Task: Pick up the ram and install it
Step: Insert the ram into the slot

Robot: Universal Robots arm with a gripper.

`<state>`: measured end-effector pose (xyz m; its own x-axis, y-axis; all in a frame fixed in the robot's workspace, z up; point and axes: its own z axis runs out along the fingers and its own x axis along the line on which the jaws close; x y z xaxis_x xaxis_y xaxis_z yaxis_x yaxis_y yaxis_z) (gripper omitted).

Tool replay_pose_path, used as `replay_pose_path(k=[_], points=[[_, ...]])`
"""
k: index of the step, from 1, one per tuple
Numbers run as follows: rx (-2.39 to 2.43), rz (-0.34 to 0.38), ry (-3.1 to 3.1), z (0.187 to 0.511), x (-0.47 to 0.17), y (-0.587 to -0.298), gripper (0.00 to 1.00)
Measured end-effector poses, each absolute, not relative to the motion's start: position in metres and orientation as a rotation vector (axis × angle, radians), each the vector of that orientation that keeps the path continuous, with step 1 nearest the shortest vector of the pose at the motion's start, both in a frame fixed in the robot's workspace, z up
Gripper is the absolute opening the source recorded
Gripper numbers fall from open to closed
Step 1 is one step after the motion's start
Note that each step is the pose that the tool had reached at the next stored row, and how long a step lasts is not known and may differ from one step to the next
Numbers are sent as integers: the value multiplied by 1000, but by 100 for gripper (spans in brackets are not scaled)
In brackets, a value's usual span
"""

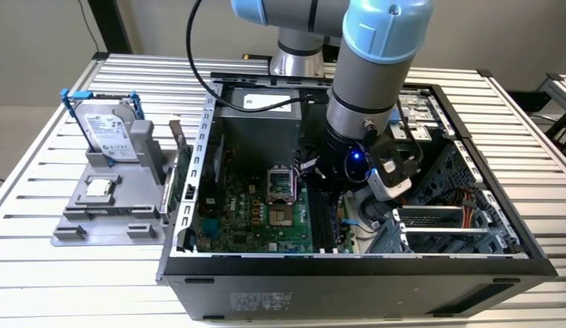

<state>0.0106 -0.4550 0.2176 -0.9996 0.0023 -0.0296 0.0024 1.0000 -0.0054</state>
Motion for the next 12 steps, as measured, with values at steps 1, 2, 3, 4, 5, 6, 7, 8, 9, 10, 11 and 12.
replay_pose_path(k=[1, 2, 3, 4, 5, 6, 7, 8, 9, 10, 11, 12], points=[[4, -8, 3112, 218, 11, -455, 0], [4, -8, 3112, 218, 11, -455, 0], [4, -8, 3112, 218, 11, -455, 0], [4, -8, 3112, 218, 11, -455, 0], [4, -8, 3112, 218, 11, -455, 0], [4, -8, 3112, 218, 11, -455, 0], [4, -8, 3112, 218, 11, -455, 0], [4, -10, 3112, 219, 11, -455, 0], [3, -11, 3112, 221, 11, -455, 0], [3, -12, 3112, 223, 11, -455, 0], [3, -13, 3112, 224, 11, -455, 0], [5, -14, 3112, 226, 11, -455, 0]])
